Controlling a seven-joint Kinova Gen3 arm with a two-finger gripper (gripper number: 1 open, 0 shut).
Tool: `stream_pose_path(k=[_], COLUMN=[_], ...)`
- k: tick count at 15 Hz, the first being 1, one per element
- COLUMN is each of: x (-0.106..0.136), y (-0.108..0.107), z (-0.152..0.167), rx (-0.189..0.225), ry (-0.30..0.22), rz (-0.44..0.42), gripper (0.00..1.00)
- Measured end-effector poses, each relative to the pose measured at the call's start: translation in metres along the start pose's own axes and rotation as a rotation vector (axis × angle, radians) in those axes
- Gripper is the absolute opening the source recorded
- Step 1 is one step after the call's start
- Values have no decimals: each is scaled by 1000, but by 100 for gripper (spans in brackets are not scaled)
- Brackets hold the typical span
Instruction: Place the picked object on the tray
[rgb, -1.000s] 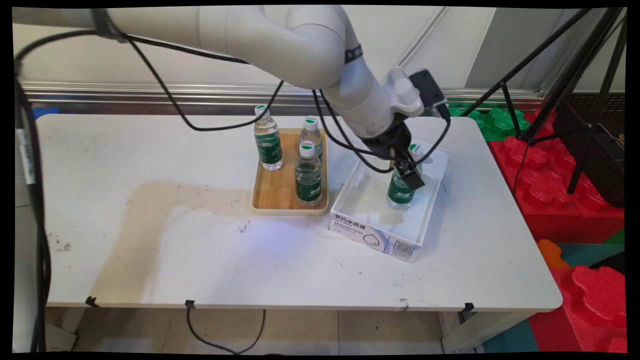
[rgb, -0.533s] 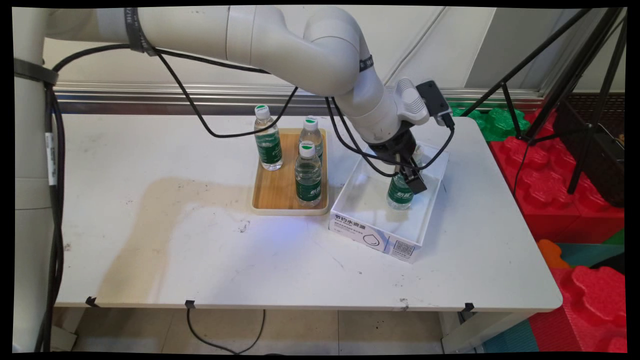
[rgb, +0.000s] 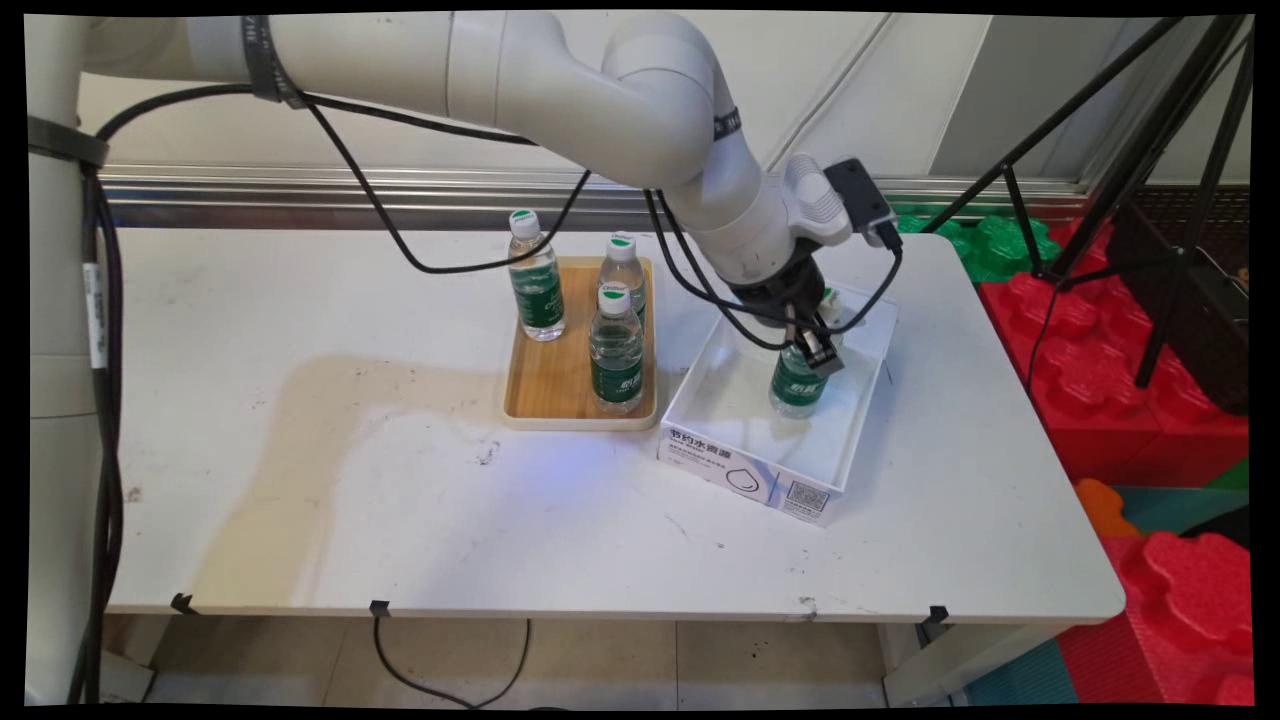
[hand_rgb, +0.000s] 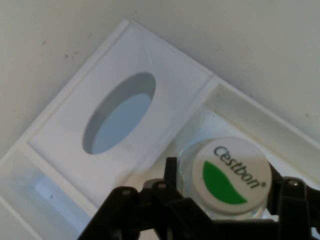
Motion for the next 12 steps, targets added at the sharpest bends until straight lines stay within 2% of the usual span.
stream_pose_path(k=[5, 12], x=[1, 1], y=[-4, -16], z=[-33, -119], rx=[5, 27], ry=[48, 187], rz=[-8, 3], gripper=[0, 0])
